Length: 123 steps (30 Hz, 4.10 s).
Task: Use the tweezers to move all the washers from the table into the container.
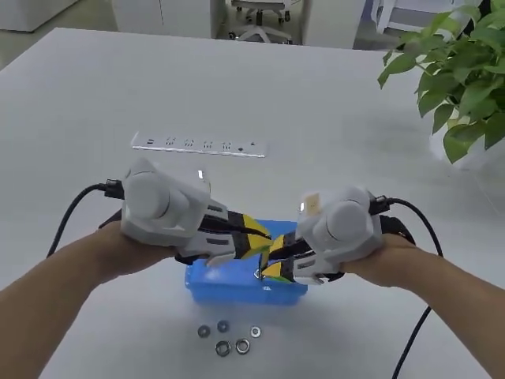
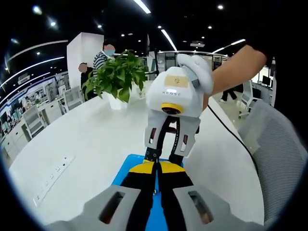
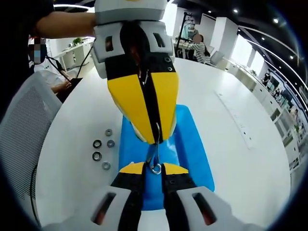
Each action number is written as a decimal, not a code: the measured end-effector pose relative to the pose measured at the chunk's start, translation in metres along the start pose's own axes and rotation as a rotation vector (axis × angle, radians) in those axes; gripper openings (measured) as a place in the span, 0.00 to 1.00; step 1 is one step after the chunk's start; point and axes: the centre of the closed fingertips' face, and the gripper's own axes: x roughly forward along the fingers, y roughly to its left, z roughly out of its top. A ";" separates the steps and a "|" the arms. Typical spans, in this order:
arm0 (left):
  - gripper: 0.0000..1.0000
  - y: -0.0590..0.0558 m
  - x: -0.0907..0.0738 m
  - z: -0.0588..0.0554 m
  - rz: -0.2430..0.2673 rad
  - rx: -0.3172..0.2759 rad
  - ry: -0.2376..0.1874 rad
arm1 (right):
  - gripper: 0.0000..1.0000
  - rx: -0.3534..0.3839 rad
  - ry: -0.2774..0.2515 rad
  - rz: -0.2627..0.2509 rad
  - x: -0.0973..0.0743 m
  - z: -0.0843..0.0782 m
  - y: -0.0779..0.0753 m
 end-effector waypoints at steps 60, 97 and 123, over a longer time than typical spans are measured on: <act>0.05 -0.040 -0.058 0.048 0.078 -0.009 -0.012 | 0.61 0.179 -0.123 -0.083 -0.087 -0.004 0.085; 0.05 -0.063 -0.026 0.004 0.011 -0.012 0.004 | 0.67 0.200 -0.111 -0.062 -0.077 -0.017 0.099; 0.05 -0.064 -0.017 -0.011 -0.010 -0.023 0.012 | 0.69 0.211 -0.100 -0.051 -0.072 -0.024 0.100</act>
